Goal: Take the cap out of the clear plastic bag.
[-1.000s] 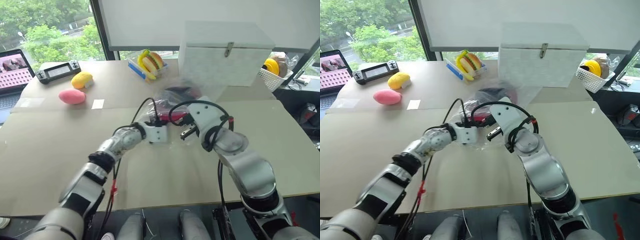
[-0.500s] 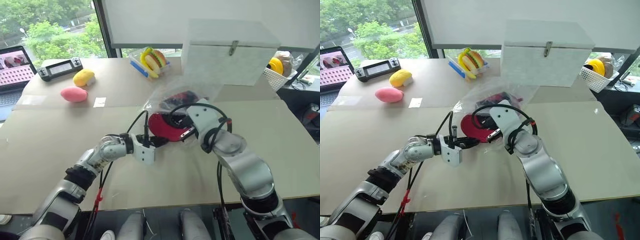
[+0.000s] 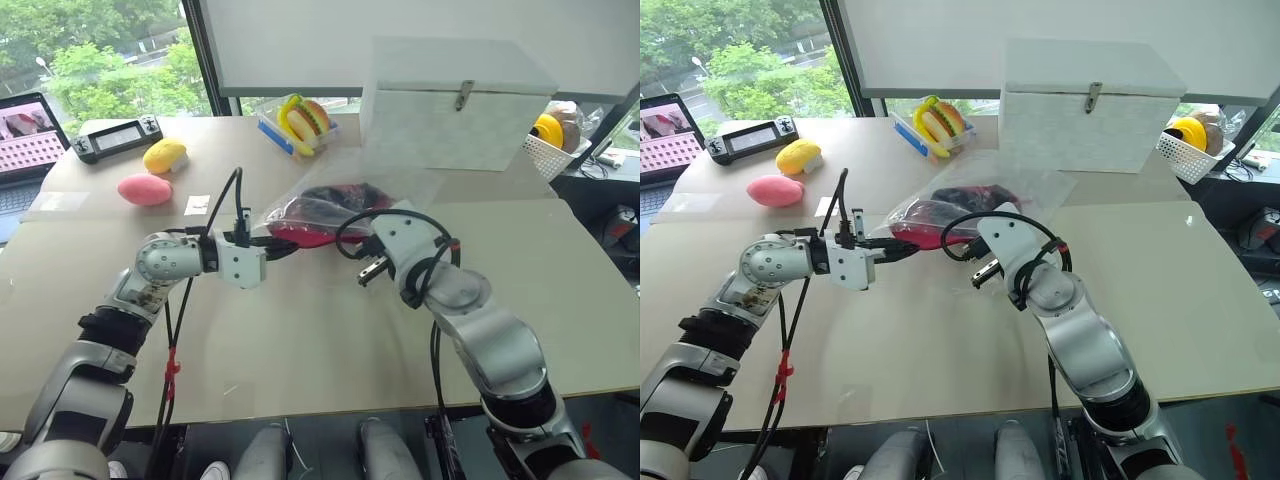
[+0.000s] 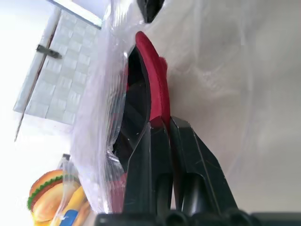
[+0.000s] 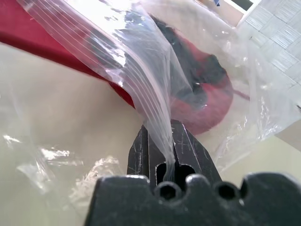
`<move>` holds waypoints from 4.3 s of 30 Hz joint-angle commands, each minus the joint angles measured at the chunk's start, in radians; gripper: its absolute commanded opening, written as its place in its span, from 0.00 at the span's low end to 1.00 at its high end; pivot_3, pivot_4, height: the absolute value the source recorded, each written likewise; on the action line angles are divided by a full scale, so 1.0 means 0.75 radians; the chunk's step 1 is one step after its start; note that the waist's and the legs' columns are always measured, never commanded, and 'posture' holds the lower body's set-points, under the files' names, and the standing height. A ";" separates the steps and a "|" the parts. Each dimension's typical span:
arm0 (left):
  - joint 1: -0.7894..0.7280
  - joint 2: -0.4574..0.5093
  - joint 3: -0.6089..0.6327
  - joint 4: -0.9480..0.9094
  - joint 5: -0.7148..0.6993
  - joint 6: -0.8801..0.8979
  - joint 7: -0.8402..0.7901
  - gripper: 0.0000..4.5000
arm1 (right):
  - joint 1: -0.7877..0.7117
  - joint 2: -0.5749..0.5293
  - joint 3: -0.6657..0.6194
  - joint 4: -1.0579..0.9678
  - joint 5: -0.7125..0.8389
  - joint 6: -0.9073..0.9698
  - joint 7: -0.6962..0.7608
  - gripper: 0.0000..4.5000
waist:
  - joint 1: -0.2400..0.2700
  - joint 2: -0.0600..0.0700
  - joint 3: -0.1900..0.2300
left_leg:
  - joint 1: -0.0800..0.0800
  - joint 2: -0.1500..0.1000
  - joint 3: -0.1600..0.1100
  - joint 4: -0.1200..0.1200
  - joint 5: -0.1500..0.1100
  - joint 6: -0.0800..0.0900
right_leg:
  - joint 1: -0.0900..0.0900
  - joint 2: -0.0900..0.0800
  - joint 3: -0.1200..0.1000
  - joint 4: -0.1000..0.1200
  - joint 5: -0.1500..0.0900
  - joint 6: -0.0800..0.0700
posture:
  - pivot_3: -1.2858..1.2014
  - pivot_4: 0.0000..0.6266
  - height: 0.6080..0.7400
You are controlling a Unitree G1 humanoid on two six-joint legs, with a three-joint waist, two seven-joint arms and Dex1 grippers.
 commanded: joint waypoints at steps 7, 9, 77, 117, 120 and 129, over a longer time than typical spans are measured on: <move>-0.025 0.212 0.056 -0.150 -0.493 0.345 -0.777 0.00 | -0.013 -0.008 -0.001 -0.002 0.018 -0.070 0.037 0.00 | -0.017 0.000 0.000 | 0.000 0.001 -0.001 0.000 0.000 0.000 | 0.001 0.001 0.000 0.000 0.000 0.000 | 0.52 0.24 1.00; -0.089 0.250 0.064 -0.161 -0.532 0.534 -0.839 0.00 | -0.016 -0.006 0.003 0.001 0.019 -0.072 0.039 0.00 | -0.016 0.000 0.000 | 0.000 0.001 -0.001 0.001 0.000 0.000 | 0.002 0.001 0.000 0.000 0.000 0.000 | 0.52 0.24 1.00; 0.420 -0.098 0.405 0.119 0.413 -0.129 0.710 0.00 | 0.333 -0.294 0.087 0.119 -0.094 -0.531 0.137 0.00 | 0.010 -0.003 0.002 | 0.002 0.001 0.006 0.007 -0.001 0.001 | -0.001 0.000 0.002 0.006 0.005 -0.007 | 0.52 0.24 1.00; 0.492 -0.164 0.844 -0.011 -0.472 1.047 0.921 0.99 | 0.784 -0.187 -1.097 0.222 0.713 -0.924 0.246 1.00 | 0.040 -0.005 0.000 | 0.043 0.020 0.022 0.003 -0.003 0.002 | 0.047 0.006 0.000 -0.016 0.000 0.010 | 0.52 0.24 1.00; 0.453 -0.235 0.883 0.096 -0.445 1.034 1.017 0.99 | 0.779 -0.182 -1.004 0.369 0.438 -1.066 0.083 1.00 | 0.042 -0.005 -0.001 | 0.044 0.017 0.024 -0.002 -0.005 0.000 | 0.044 0.006 0.001 -0.015 0.001 0.008 | 0.52 0.24 1.00; 0.378 -0.384 0.924 0.356 -0.402 0.924 1.063 0.99 | 0.834 -0.056 -0.830 0.564 0.127 -1.338 -0.104 1.00 | 0.045 0.010 -0.009 | 0.032 0.013 0.027 -0.003 -0.006 0.001 | 0.029 0.003 0.003 -0.013 0.009 -0.005 | 0.52 0.24 1.00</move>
